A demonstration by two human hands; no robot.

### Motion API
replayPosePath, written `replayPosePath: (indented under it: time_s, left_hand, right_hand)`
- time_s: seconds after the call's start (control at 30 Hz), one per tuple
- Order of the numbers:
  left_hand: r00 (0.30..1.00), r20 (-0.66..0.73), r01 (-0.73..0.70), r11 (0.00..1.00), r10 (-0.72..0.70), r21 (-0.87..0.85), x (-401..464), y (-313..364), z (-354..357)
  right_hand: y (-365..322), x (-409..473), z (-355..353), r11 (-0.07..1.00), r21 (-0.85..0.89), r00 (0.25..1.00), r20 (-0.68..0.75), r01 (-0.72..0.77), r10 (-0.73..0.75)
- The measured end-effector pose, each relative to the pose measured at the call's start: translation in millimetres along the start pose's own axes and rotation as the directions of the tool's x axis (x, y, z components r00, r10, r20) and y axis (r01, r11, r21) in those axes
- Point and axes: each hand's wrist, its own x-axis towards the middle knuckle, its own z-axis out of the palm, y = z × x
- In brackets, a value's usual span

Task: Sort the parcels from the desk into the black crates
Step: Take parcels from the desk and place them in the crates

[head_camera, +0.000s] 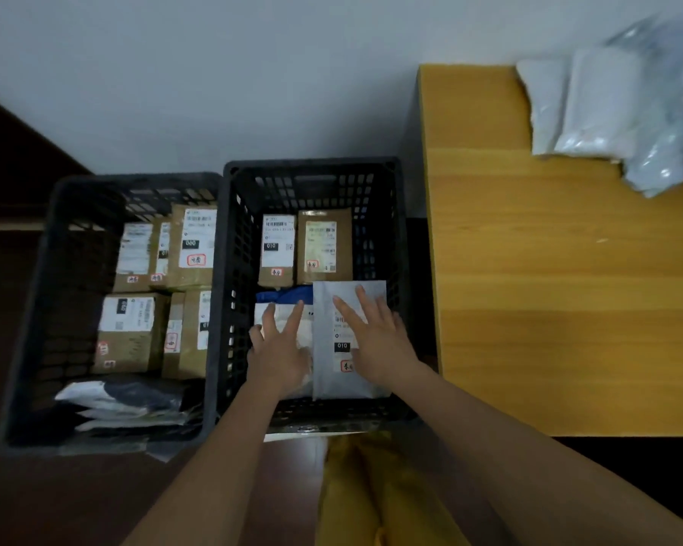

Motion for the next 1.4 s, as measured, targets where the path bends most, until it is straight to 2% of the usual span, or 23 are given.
replayPosePath:
  time_s: [0.1,0.27,0.47,0.67,0.8,0.97,1.2,1.4]
  left_hand:
    - [0.996,-0.067,-0.060,0.997,0.063,0.041,-19.6,22.0,-36.5]
    - [0.967,-0.168,-0.180,0.980,0.192,0.087,-43.0,68.9,-91.8]
    - [0.916,-0.214,-0.299,0.933,0.340,0.199,-56.2,141.7,-135.8]
    - [0.863,-0.179,-0.420,0.868,0.472,0.264,-66.9,234.3,-143.8]
    - [0.816,-0.134,-0.507,0.808,0.562,0.300,-70.4,300.5,-132.7]
    - [0.796,-0.114,-0.537,0.781,0.594,0.319,-56.9,363.3,-111.1]
    - [0.840,-0.089,-0.503,0.829,0.536,0.242,-24.6,478.3,-61.0]
    - [0.880,-0.087,-0.453,0.880,0.467,0.140,-11.6,544.4,-31.9]
  right_hand:
    - [-6.5,-24.0,-37.2,0.999,-0.053,0.989,-0.147,-0.011,0.003]
    - [-3.7,-60.8,-98.1,0.998,-0.019,0.943,-0.329,-0.062,0.052]
    - [25.4,-101.7,-165.2,0.988,0.056,0.878,-0.455,-0.141,0.151]
    - [93.0,-144.9,-211.8,0.953,0.137,0.784,-0.543,-0.271,0.301]
    - [152.0,-170.0,-235.6,0.916,0.205,0.738,-0.544,-0.344,0.399]
    - [218.9,-176.7,-252.5,0.890,0.247,0.734,-0.503,-0.384,0.456]
    - [348.3,-161.5,-285.2,0.890,0.270,0.807,-0.383,-0.368,0.450]
    - [433.3,-134.3,-305.6,0.820,0.491,0.893,-0.165,-0.295,0.420]
